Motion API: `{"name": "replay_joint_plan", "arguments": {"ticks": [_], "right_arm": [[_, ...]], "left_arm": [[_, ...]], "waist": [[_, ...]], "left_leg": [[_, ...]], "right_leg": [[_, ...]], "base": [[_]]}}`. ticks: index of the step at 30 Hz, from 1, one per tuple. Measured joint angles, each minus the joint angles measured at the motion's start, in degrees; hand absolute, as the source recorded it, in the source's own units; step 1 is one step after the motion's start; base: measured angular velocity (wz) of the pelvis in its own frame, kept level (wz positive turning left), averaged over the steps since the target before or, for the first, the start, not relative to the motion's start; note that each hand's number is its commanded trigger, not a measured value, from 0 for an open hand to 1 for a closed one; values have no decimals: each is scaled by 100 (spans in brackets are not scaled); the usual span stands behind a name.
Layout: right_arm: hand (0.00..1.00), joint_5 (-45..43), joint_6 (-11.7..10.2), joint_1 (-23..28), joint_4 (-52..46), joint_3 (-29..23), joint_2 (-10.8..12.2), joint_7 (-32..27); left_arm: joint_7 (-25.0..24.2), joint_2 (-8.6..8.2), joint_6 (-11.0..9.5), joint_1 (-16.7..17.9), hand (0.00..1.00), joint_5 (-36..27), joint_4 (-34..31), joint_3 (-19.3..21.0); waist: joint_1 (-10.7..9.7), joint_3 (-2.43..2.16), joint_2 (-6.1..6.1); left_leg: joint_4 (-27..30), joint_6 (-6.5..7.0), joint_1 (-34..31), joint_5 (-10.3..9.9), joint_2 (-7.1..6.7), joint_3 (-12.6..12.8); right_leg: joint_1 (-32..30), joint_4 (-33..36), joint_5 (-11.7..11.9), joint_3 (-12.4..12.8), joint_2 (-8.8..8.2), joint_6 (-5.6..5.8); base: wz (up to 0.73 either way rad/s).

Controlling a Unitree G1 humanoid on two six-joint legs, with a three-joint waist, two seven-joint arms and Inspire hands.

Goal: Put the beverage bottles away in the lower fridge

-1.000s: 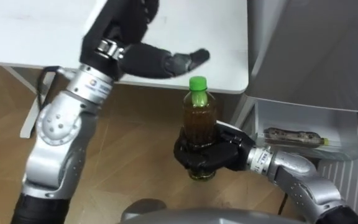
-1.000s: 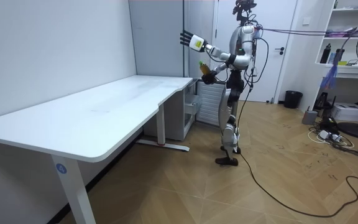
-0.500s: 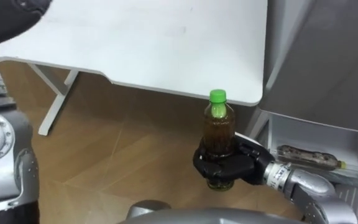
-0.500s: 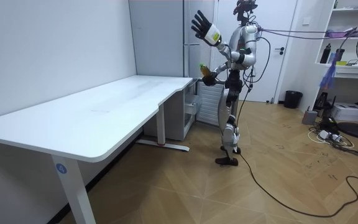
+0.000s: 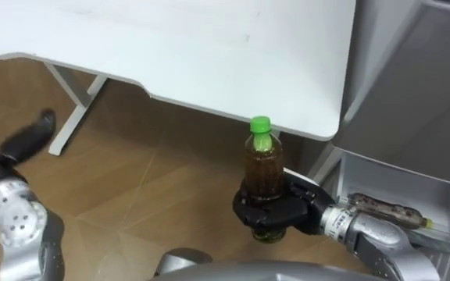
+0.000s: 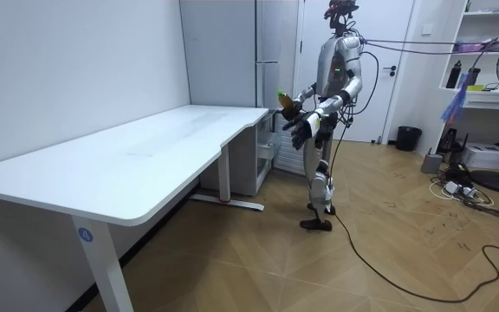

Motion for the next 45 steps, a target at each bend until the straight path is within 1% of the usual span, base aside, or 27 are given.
{"name": "replay_joint_plan", "arguments": {"ticks": [1,3,4,6,7,9,13,15,17,19,20,22,24,25,26,27,28,29,30,32,33,34,36,38,40,43,45], "right_arm": [[100,0,28,-27,0,-1,-6,-3],[100,2,190,-110,3,5,0,-76],[100,3,219,-117,4,4,0,-105],[100,6,318,-126,5,-1,-10,-164],[100,13,347,-128,5,-1,-12,-167],[100,39,376,-154,7,-1,-47,-166],[100,-131,472,-239,7,-60,-15,-191],[100,-239,475,-285,7,-61,-7,-276],[100,-358,475,-326,-10,-65,7,-371],[100,-637,476,-381,-72,-88,26,-462],[100,-773,476,-382,-139,-110,30,-528],[100,-1013,475,-388,-230,-136,40,-639],[100,-1490,474,-395,-324,-243,150,-747],[100,-1574,474,-398,-324,-267,163,-797],[100,-1599,469,-412,-324,-291,183,-909],[100,-1599,458,-414,-325,-296,182,-966],[100,-1700,444,-413,-354,-333,202,-1079],[100,-1916,429,-410,-402,-406,243,-1175],[100,-2237,427,-395,-498,-458,310,-1330],[100,-2587,395,-395,-574,-505,338,-1569],[100,-2865,334,-394,-576,-573,393,-1717],[100,-2999,307,-393,-575,-605,397,-1789],[100,-3461,224,-392,-573,-678,426,-2159],[100,-3624,195,-386,-568,-680,419,-2417],[100,-3616,99,-382,-447,-677,425,-2704],[100,-3602,61,-298,-398,-711,423,-3155],[100,-3599,-102,-159,-310,-789,425,-3488]], "left_arm": [[-85,1,50,5,0,-26,214,-115],[-500,5,338,92,0,-222,878,-515],[-628,5,408,95,0,-227,1073,-589],[-1107,2,661,90,0,-313,1851,-790],[-1197,0,729,96,0,-323,2001,-805],[-1536,-1,942,104,0,-332,2458,-937],[-2045,-16,1100,114,0,-309,2915,-1035],[-2287,-18,1184,129,0,-258,3176,-1049],[-2413,-25,1242,131,0,-189,3275,-1118],[-2546,-55,1300,141,0,-101,3332,-1190],[-2636,-99,1337,143,0,-19,3372,-1189],[-2723,-175,1412,64,0,156,3461,-1192],[-2782,-223,1417,-16,0,274,3573,-1188],[-2781,-224,1415,-41,0,308,3598,-1197],[-2772,-225,1414,-73,0,317,3655,-1282],[-2767,-227,1414,-97,0,330,3661,-1324],[-2765,-226,1409,-169,0,436,3663,-1363],[-2766,-226,1408,-201,0,609,3654,-1363],[-2766,-230,1399,-234,0,738,3652,-1360],[-2766,-232,1395,-299,0,825,3659,-1362],[-2766,-232,1373,-327,0,891,3660,-1361],[-2767,-232,1357,-332,0,925,3660,-1357],[-2766,-236,1278,-330,0,935,3652,-1339],[-2753,-233,1238,-337,0,935,3645,-1339],[-2732,-231,1217,-330,0,925,3645,-1346],[-2730,-237,1138,-307,0,924,3655,-1363],[-2740,-239,1117,-266,0,923,3659,-1360]], "waist": [[-9,6,9],[-112,8,10],[-123,9,12],[-200,11,16],[-217,10,13],[-251,12,15],[-401,12,16],[-415,11,15],[-443,11,14],[-492,3,4],[-526,12,23],[-582,4,26],[-643,6,36],[-675,4,43],[-737,21,80],[-783,22,87],[-907,24,106],[-982,33,121],[-1040,26,131],[-1057,19,139],[-1119,14,133],[-1150,10,128],[-1192,4,119],[-1240,-6,102],[-1299,-10,85],[-1352,-13,91],[-1356,-18,100]], "left_leg": [[5,0,-19,0,4,-1],[8,0,-86,0,5,2],[6,0,-87,0,5,15],[-15,1,-90,0,7,38],[-30,1,-90,0,7,36],[-50,1,-127,0,18,75],[-15,2,-225,0,12,66],[-24,3,-231,0,13,76],[-22,4,-269,-1,19,146],[-16,5,-317,-1,19,169],[-15,7,-319,-1,18,169],[-17,13,-309,2,14,170],[-1,17,-293,5,14,172],[2,17,-288,5,15,172],[3,17,-281,5,11,163],[4,17,-280,5,9,161],[0,18,-290,5,6,152],[1,20,-304,6,10,161],[4,20,-326,7,12,174],[0,20,-325,7,14,210],[0,21,-314,7,13,219],[-1,22,-308,7,15,229],[-5,25,-281,9,14,241],[-4,26,-258,9,13,242],[-7,26,-230,9,11,237],[-14,27,-201,9,8,224],[-42,27,-177,8,11,226]], "right_leg": [[-14,-2,12,1,4,-2],[-12,-16,25,-14,3,0],[-11,-19,25,-15,1,1],[-15,-21,25,-14,-1,1],[-18,-21,25,-12,0,1],[-103,-8,25,60,2,1],[-154,0,32,50,2,-1],[-184,5,33,80,3,0],[-239,21,35,133,11,-1],[-312,74,36,133,7,-1],[-313,72,36,135,1,0],[-312,74,37,159,-6,2],[-301,75,38,181,-2,2],[-297,74,37,196,0,2],[-271,70,38,220,1,2],[-266,69,38,227,0,3],[-268,70,38,224,-3,3],[-285,74,38,228,-5,3],[-322,85,38,251,-3,3],[-353,86,40,322,7,-2],[-354,87,40,350,7,-2],[-355,87,40,364,7,-2],[-358,85,40,467,12,-1],[-363,85,44,474,8,5],[-346,82,46,467,7,9],[-317,72,46,467,4,10],[-306,69,46,467,9,10]], "base": [[0],[0],[0],[0],[-4],[-9],[2],[-5],[-9],[-7],[0],[0],[0],[0],[3],[8],[5],[0],[-7],[-16],[-14],[-11],[-10],[-2],[0],[0],[0]]}}
